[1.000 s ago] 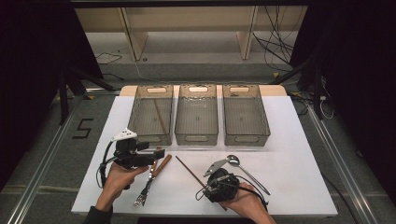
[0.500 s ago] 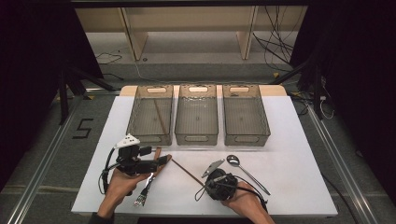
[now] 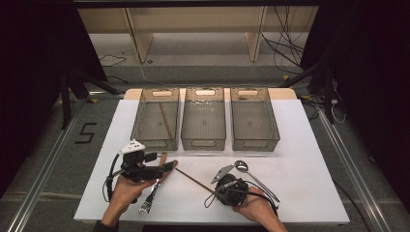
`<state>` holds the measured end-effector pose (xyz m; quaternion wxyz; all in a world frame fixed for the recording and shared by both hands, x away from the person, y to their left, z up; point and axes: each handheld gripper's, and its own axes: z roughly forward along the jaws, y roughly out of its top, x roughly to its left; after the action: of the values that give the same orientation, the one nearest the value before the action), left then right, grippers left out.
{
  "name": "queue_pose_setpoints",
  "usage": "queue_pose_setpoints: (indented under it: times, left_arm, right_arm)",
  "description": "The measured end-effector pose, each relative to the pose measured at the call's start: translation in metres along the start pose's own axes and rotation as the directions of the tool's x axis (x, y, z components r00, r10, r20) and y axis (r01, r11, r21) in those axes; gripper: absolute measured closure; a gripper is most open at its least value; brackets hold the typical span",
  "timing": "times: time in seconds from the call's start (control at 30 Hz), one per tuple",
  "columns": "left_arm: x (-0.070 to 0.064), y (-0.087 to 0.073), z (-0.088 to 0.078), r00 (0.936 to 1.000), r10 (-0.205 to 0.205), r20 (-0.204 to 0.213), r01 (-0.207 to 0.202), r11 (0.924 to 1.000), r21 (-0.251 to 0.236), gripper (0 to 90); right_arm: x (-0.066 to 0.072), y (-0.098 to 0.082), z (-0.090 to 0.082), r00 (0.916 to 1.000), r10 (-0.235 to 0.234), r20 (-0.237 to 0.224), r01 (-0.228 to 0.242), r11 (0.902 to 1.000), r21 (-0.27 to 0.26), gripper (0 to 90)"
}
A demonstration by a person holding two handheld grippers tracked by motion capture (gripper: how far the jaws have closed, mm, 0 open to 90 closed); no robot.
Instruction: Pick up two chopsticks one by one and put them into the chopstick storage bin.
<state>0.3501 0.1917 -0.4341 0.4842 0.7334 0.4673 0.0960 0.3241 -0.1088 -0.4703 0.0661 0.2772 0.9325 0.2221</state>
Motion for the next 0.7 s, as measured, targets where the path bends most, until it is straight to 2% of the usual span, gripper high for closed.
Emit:
queue_pose_setpoints:
  times: [0.23,0.4,0.5,0.6,0.7]
  left_arm:
    - [-0.001,0.0,0.001,0.9999,-0.013,-0.01,0.013,0.9999,0.008,16.0]
    - [-0.003,0.0,0.001,0.9995,-0.03,-0.009,0.03,0.9995,0.009,16.0]
    - [-0.006,0.001,0.001,0.9988,-0.048,0.005,0.048,0.9988,0.008,16.0]
    - [-0.011,0.001,0.003,0.9969,-0.068,0.04,0.067,0.9977,0.01,16.1]
    - [-0.018,0.001,0.006,0.9952,-0.069,0.068,0.068,0.9975,0.017,16.2]
  right_arm:
    - [-0.002,-0.003,-0.012,0.9999,-0.013,-0.007,0.012,0.9994,-0.032,85.5]
    - [-0.006,-0.004,-0.025,0.9999,-0.011,-0.003,0.01,0.9962,-0.087,85.5]
    - [-0.009,-0.006,-0.033,1.0,-0.003,0.0,0.003,0.9934,-0.115,85.5]
    - [-0.012,-0.006,-0.04,0.9999,0.01,0.007,-0.009,0.9881,-0.154,85.4]
    - [-0.015,-0.004,-0.046,0.9994,0.028,0.02,-0.023,0.9765,-0.214,85.4]
